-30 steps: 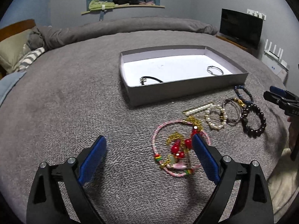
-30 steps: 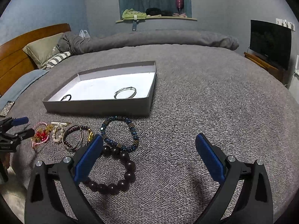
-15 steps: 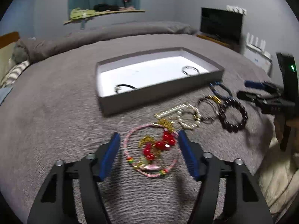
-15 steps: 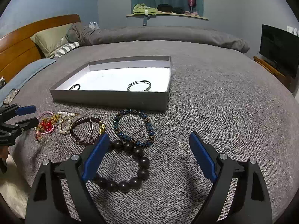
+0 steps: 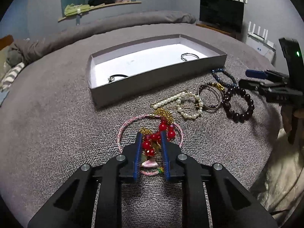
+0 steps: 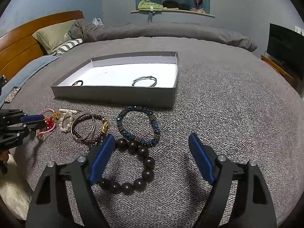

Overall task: Organize jewelry
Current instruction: 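Grasp the red-bead gold chain with the left gripper while the right grasps the blue beaded bracelet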

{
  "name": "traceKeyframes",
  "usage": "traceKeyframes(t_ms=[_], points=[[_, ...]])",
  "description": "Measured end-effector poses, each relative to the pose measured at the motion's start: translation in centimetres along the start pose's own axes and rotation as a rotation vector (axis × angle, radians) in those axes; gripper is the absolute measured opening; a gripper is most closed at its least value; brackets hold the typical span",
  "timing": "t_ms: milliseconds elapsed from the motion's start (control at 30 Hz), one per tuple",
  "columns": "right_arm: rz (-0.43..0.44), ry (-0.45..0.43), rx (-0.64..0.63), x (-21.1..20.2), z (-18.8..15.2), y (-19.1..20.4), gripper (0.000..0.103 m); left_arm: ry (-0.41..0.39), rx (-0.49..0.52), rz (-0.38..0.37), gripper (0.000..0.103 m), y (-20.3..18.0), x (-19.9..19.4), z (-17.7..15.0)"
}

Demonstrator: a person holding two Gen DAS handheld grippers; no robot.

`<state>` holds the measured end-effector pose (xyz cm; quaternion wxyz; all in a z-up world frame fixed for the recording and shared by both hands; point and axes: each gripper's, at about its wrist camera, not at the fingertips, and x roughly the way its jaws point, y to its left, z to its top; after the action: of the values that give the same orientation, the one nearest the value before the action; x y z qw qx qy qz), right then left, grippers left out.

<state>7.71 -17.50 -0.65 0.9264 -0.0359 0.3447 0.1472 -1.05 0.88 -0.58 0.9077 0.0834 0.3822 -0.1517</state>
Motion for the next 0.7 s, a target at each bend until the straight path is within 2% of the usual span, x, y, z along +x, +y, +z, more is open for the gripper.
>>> traceKeyframes(t_ms=[67,133,233,300,367,533,633,700], points=[[-0.006,0.005,0.002,0.4,0.3,-0.1,0.054,0.000,0.022,0.014,0.012,-0.4,0.1,0.0],[-0.024,0.007,-0.002,0.9,0.7,-0.2,0.047,0.013,0.031,0.022,0.011,-0.6,0.4,-0.1],[-0.034,0.010,-0.018,1.4,1.0,0.1,0.043,0.016,0.028,0.020,0.011,-0.5,0.5,-0.1],[-0.035,0.021,-0.028,1.9,1.1,0.3,0.036,0.017,0.025,0.017,0.011,-0.4,0.5,-0.1],[-0.032,0.044,-0.033,2.5,1.1,0.4,0.021,0.016,0.025,0.016,0.010,-0.3,0.5,-0.1],[-0.033,0.083,-0.034,3.4,0.8,0.5,0.020,0.014,0.028,0.015,0.010,-0.6,0.6,0.1],[-0.020,0.087,-0.006,3.4,0.7,0.1,0.008,0.008,0.028,0.011,0.008,-0.5,0.5,0.1],[-0.016,0.081,0.000,3.2,0.7,-0.3,0.008,0.003,0.026,0.007,0.008,-0.4,0.4,0.1]])
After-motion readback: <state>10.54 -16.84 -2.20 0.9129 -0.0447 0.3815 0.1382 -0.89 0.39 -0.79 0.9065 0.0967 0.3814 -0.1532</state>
